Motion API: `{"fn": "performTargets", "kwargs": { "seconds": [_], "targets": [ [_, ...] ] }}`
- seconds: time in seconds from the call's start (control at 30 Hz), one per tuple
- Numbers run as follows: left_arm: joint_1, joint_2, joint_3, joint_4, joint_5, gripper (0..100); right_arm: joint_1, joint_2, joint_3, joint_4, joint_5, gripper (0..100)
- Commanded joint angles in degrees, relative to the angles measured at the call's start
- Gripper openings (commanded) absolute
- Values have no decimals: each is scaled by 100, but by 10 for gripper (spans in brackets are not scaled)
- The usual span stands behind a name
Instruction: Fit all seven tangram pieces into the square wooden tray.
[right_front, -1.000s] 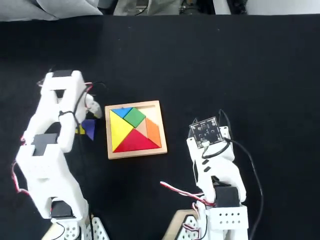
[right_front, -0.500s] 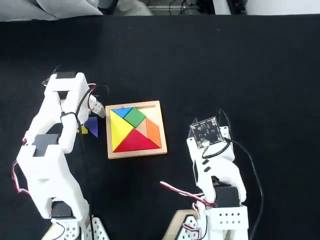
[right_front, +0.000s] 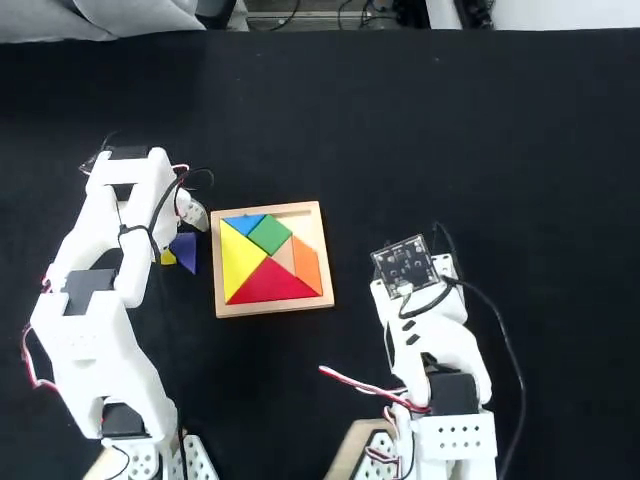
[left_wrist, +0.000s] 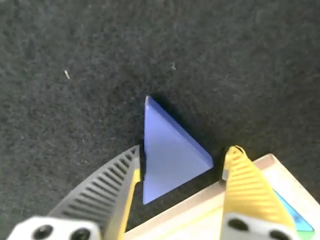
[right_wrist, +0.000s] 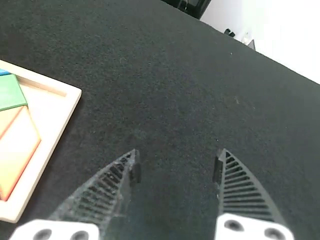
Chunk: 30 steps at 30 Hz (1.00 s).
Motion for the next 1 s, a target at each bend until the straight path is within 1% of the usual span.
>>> {"fn": "performTargets", "kwargs": {
  "seconds": [0.0,0.1,0.23,0.47,0.63,0.8,0.97],
  "targets": [
    [-189,-35,22,-211,123,271,-88,-110,-22,18,132,243],
    [-207,-35,57,-220,132,259,-88,-110,-22,18,132,243],
    [-251,-35,57,-220,132,167,-88,-110,-22,18,132,243],
    [-251,-105,40,-149,114,161,-88,-110,-22,18,132,243],
    [-189,-158,-585,756,97,161,-88,-110,-22,18,132,243],
    [-180,-220,-1042,1222,97,161,-88,-110,-22,18,132,243],
    [224,-220,-2070,2251,88,161,-88,-110,-22,18,132,243]
  ]
}}
